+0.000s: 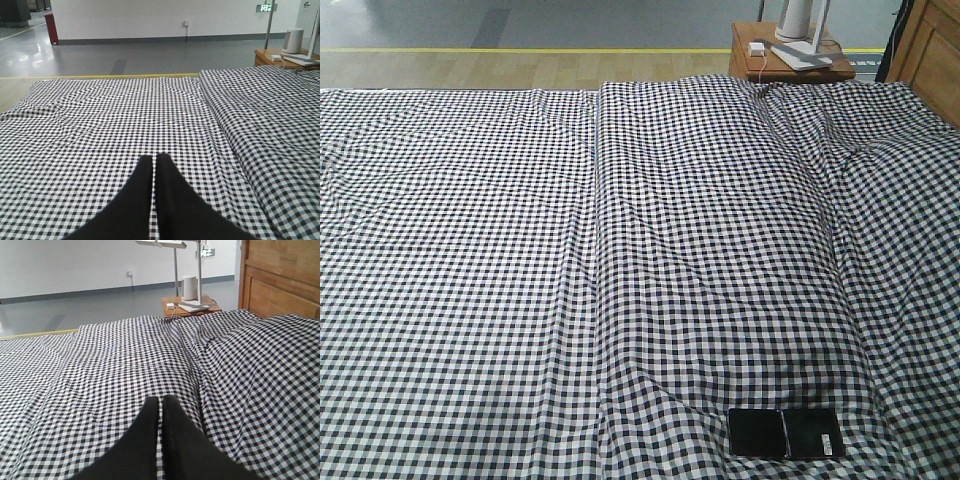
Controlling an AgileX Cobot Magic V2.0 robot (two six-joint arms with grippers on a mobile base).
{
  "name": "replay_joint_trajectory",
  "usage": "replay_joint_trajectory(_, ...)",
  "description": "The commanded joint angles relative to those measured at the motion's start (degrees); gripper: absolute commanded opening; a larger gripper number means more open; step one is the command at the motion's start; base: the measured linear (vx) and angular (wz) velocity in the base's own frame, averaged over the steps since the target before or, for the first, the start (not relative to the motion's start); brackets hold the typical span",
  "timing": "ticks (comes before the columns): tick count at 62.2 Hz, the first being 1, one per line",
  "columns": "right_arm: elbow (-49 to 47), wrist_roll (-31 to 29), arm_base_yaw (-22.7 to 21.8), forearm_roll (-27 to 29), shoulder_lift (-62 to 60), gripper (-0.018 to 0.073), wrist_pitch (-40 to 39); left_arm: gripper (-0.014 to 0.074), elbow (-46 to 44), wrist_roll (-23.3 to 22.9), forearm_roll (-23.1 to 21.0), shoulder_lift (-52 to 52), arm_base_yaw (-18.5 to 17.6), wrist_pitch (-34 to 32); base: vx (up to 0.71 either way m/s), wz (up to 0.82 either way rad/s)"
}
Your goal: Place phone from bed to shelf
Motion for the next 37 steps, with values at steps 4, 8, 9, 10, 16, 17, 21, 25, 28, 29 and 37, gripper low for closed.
replay_joint_trajectory(4, 0.5, -0.2, -0.4, -0.8, -0.6, -0.0001, -4.3, 0.0001, 0.4, 0.0, -0.5, -0.5, 0.0, -4.0, 0.00, 0.00)
replay_joint_trajectory(8, 0.5, -0.2, -0.4, -0.8, -0.6, -0.0001, -4.3, 0.0001, 0.4, 0.0, -0.5, -0.5, 0.0, -4.0, 0.00, 0.00)
replay_joint_trajectory(9, 0.5, -0.2, -0.4, -0.8, -0.6, -0.0001, -4.3, 0.0001, 0.4, 0.0, -0.5, -0.5, 0.0, -4.0, 0.00, 0.00)
replay_joint_trajectory(10, 0.5, -0.2, -0.4, -0.8, -0.6, -0.0001, -4.3, 0.0001, 0.4, 0.0, -0.5, -0.5, 0.0, -4.0, 0.00, 0.00)
replay_joint_trajectory(16, 0.5, -0.2, -0.4, -0.8, -0.6, -0.0001, -4.3, 0.0001, 0.4, 0.0, -0.5, -0.5, 0.0, -4.0, 0.00, 0.00)
replay_joint_trajectory(17, 0.5, -0.2, -0.4, -0.8, -0.6, -0.0001, -4.3, 0.0001, 0.4, 0.0, -0.5, -0.5, 0.0, -4.0, 0.00, 0.00)
replay_joint_trajectory(21, 0.5, -0.2, -0.4, -0.8, -0.6, -0.0001, -4.3, 0.0001, 0.4, 0.0, -0.5, -0.5, 0.0, -4.0, 0.00, 0.00)
replay_joint_trajectory(25, 0.5, -0.2, -0.4, -0.8, -0.6, -0.0001, -4.3, 0.0001, 0.4, 0.0, -0.5, -0.5, 0.0, -4.0, 0.00, 0.00)
replay_joint_trajectory(28, 0.5, -0.2, -0.4, -0.8, -0.6, -0.0001, -4.3, 0.0001, 0.4, 0.0, -0.5, -0.5, 0.0, -4.0, 0.00, 0.00)
replay_joint_trajectory(29, 0.5, -0.2, -0.4, -0.8, -0.6, -0.0001, -4.3, 0.0001, 0.4, 0.0, -0.5, -0.5, 0.0, -4.0, 0.00, 0.00)
replay_joint_trajectory(37, 0.5, -0.2, -0.4, -0.8, -0.6, -0.0001, -4.3, 0.0001, 0.4, 0.0, -0.5, -0.5, 0.0, -4.0, 0.00, 0.00)
